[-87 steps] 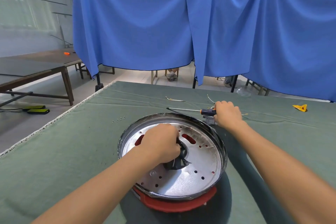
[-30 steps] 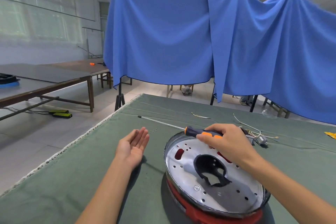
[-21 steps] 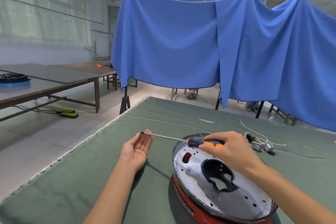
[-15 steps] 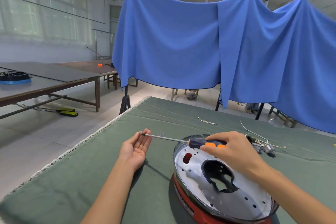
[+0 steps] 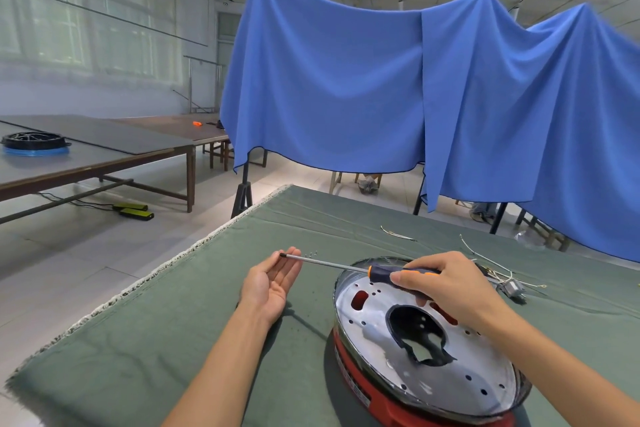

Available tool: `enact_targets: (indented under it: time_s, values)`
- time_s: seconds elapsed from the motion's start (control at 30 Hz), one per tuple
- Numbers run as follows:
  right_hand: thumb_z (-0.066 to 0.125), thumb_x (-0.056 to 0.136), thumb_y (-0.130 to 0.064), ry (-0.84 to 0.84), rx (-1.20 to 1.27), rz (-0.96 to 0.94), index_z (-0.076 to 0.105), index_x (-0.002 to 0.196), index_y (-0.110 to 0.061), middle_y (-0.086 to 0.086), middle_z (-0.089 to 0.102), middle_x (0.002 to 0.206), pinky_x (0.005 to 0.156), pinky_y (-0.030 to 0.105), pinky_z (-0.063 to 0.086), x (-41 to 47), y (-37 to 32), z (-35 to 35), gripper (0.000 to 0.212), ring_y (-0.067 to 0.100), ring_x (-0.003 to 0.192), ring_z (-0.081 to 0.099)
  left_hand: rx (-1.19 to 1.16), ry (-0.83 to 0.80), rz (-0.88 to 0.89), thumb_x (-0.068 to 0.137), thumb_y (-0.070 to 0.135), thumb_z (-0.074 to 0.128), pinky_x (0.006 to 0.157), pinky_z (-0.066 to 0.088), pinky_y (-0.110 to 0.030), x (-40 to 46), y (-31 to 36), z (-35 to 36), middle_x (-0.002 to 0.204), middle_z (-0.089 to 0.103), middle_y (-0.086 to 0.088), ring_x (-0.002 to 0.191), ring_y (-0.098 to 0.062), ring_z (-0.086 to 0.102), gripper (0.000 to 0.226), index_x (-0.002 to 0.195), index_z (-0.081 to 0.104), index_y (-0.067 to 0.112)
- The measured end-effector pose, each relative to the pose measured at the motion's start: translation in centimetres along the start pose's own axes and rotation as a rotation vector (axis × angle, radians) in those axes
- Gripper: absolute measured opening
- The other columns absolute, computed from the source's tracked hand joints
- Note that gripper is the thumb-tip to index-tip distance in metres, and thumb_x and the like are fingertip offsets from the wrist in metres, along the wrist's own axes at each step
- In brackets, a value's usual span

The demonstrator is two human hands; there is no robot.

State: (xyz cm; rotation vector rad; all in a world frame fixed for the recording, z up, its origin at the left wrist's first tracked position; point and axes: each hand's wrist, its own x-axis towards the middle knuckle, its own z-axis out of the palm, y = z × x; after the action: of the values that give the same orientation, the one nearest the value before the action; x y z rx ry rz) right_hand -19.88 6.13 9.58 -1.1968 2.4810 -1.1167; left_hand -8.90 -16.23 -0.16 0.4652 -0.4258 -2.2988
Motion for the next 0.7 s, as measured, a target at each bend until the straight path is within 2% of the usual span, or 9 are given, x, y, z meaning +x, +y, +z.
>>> enact_targets:
  time_s: [0.07, 0.17, 0.23, 0.33, 0.43, 0.57, 0.7]
  values:
    - [0.070, 0.081, -0.039, -0.032, 0.042, 0.078, 0.075, 0.069, -0.026, 0.001, 0.063, 0.053, 0.036, 0.016, 0.028, 0.1, -0.1, -0.2, 0.019, 0.005, 0.032, 0.036, 0.008, -0.012, 0.014, 0.097, 0.001, 0.044, 0.053, 0.059, -0.030, -0.1, 0.0, 0.2, 0.069, 0.072, -0.016, 0.061, -0.021, 0.072, 0.018, 0.085, 0.056, -0.003]
    - [0.067, 0.082, -0.030, -0.092, 0.240, 0.247, 0.073, 0.086, -0.013, 0.007, 0.068, 0.063, 0.034, 0.015, 0.024, 0.3, -0.4, -0.8, 0.019, 0.011, 0.033, 0.033, 0.006, -0.026, 0.033, 0.098, 0.003, 0.044, 0.054, 0.059, -0.030, -0.2, 0.0, 0.4, 0.071, 0.072, -0.016, 0.063, -0.021, 0.072, 0.017, 0.086, 0.056, -0.002]
    - [0.063, 0.082, -0.020, -0.147, 0.477, 0.309, 0.068, 0.097, -0.002, 0.011, 0.068, 0.072, 0.035, 0.016, 0.033, 0.4, -0.5, -1.4, 0.024, 0.014, 0.038, 0.044, 0.016, 0.003, 0.048, 0.098, 0.002, 0.044, 0.052, 0.058, -0.029, -0.3, -0.2, 0.5, 0.069, 0.072, -0.016, 0.061, -0.021, 0.072, 0.016, 0.087, 0.055, -0.003]
    - [0.060, 0.083, -0.005, -0.144, 0.827, 0.285, 0.062, 0.105, 0.002, 0.017, 0.070, 0.089, 0.046, 0.024, 0.053, 0.2, -0.7, -1.7, 0.023, 0.025, 0.061, 0.068, 0.008, 0.054, 0.062, 0.098, 0.001, 0.044, 0.050, 0.058, -0.028, -0.6, -0.5, 0.5, 0.064, 0.070, -0.016, 0.057, -0.020, 0.071, 0.015, 0.087, 0.054, -0.004]
    - [0.061, 0.080, 0.005, -0.046, 1.064, 0.184, 0.061, 0.095, -0.001, 0.017, 0.072, 0.093, 0.055, 0.026, 0.056, 0.3, -0.8, -0.9, 0.016, 0.026, 0.074, 0.072, -0.021, 0.065, 0.042, 0.098, 0.001, 0.043, 0.049, 0.057, -0.028, -0.9, -0.6, 1.2, 0.061, 0.070, -0.017, 0.054, -0.021, 0.070, 0.016, 0.085, 0.053, -0.003]
    - [0.071, 0.066, 0.001, 0.110, 1.164, 0.060, 0.062, 0.084, -0.003, 0.009, 0.071, 0.077, 0.056, 0.026, 0.057, 0.6, -1.6, 0.1, 0.020, 0.019, 0.063, 0.069, -0.019, 0.055, 0.000, 0.099, 0.002, 0.042, 0.047, 0.057, -0.028, -1.7, -1.0, 2.7, 0.059, 0.068, -0.017, 0.051, -0.021, 0.069, 0.018, 0.086, 0.053, -0.004]
    - [0.074, 0.075, -0.001, 0.206, 0.969, -0.054, 0.067, 0.087, -0.004, 0.011, 0.071, 0.071, 0.056, 0.026, 0.056, 0.7, -2.9, 0.7, 0.014, 0.019, 0.061, 0.069, 0.055, 0.051, -0.049, 0.097, 0.002, 0.047, 0.047, 0.057, -0.030, -2.9, -1.1, 4.1, 0.060, 0.068, -0.020, 0.050, -0.025, 0.069, 0.018, 0.084, 0.055, -0.006]
